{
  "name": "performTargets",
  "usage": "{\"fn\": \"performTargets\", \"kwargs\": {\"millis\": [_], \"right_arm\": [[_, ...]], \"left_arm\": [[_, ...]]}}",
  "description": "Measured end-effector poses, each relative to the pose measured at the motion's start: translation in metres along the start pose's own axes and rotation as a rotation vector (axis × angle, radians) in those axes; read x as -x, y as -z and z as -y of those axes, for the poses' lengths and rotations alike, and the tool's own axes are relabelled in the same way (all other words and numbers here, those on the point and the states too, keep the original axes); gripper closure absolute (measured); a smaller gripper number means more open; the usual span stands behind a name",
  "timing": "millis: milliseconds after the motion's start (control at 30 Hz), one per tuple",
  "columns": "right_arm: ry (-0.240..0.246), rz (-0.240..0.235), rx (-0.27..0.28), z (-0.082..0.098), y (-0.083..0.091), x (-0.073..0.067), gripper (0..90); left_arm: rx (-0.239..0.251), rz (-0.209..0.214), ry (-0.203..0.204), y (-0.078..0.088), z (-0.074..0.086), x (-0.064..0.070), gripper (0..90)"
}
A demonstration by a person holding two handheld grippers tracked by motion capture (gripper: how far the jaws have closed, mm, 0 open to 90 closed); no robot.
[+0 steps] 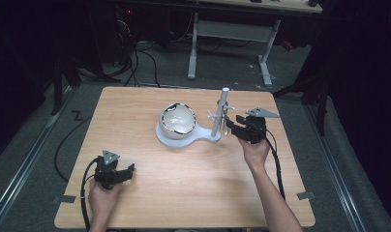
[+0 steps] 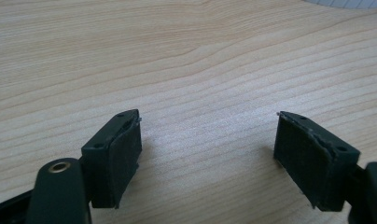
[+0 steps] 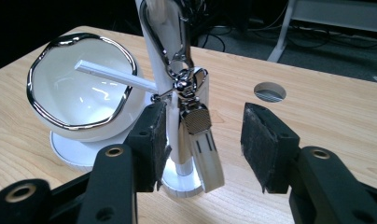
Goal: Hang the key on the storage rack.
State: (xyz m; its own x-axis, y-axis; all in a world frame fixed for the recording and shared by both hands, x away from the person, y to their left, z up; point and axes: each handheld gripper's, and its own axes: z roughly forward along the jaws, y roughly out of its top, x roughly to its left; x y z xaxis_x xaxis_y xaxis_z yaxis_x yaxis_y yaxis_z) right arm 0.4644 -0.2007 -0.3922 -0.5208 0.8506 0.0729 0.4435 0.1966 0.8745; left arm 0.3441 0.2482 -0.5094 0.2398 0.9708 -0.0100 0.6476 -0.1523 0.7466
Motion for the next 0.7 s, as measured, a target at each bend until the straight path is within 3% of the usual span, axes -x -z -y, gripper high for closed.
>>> {"fn": "performTargets", "kwargs": {"millis": [700], "right_arm": [[-0.031, 0.017, 0.051, 0.013, 0.036, 0.02, 48.7]], "left_arm": [[0.0, -0.001, -0.001, 0.0, 0.0, 0.0, 23.7]]}}
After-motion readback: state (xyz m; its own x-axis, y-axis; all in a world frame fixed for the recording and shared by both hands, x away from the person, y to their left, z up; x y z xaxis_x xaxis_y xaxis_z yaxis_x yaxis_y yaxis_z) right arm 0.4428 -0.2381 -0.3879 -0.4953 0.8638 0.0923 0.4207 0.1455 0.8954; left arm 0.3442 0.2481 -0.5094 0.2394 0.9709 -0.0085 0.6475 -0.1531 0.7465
